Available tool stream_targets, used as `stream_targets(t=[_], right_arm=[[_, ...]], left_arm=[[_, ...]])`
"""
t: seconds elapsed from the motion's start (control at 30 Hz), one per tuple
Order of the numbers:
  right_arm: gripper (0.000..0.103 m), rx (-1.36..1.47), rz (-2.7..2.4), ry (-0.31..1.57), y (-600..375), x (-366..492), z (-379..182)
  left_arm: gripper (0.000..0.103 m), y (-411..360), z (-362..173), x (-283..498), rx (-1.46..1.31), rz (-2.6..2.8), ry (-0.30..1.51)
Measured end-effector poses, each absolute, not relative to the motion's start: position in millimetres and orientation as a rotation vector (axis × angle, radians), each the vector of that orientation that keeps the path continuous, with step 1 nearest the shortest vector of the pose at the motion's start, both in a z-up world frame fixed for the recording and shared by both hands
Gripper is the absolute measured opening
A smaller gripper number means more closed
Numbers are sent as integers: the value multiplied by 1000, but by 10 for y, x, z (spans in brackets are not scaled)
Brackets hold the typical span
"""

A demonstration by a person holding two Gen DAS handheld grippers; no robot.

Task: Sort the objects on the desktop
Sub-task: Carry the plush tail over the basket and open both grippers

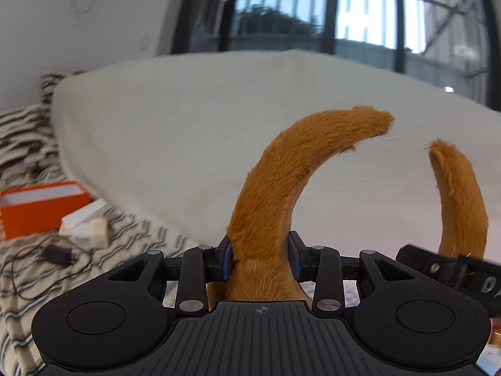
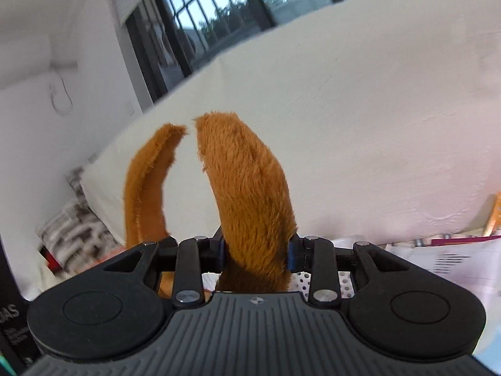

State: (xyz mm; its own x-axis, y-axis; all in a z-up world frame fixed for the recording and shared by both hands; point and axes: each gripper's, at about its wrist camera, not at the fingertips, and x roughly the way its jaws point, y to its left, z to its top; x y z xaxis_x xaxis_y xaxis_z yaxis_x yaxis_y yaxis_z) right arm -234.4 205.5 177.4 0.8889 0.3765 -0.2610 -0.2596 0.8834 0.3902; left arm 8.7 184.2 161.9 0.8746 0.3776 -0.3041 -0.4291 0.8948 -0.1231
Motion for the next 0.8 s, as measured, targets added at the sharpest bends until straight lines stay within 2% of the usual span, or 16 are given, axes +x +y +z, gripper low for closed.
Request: stream_targets(t=[0.17,0.2,0.23,0.27,0.3,0.33,0.47,0.57,0.6,0.67,0.77,0.8], right_arm=[[40,240,293,419,2403,-2072,1405],[41,233,291,432,2425,-2062,1335],[45,241,282,433,2410,-2063,1283],[61,259,285,435,2367,-2075,1247],[68,278,294,437,2309,-2095,1234],[75,295,303,424,2245,-2139,1239],[70,382,299,379,1830,-2394,1313],[71,431,289,338,1470,-2712,1270],[71,447,284,331,1367,-2797,1246],[72,483,259,316,1113,-3014,1140],[73,527,199,309,716,-3236,967],[73,544,173,303,593,-3282,933]], left_arm=[[39,2034,1241,213,-159,497,336],[43,2093,1199,228,-156,502,360],[44,2118,1138,220,-160,507,377],[50,2140,1087,202,-162,507,393],[59,2162,1061,211,-163,505,424],[62,2181,1025,186,-168,509,463],[73,2236,923,77,-144,593,451],[71,2193,952,47,-71,676,415],[76,2121,958,81,22,708,407],[74,1887,960,132,194,706,408],[80,1735,988,185,224,536,513],[79,1738,989,211,200,473,563]])
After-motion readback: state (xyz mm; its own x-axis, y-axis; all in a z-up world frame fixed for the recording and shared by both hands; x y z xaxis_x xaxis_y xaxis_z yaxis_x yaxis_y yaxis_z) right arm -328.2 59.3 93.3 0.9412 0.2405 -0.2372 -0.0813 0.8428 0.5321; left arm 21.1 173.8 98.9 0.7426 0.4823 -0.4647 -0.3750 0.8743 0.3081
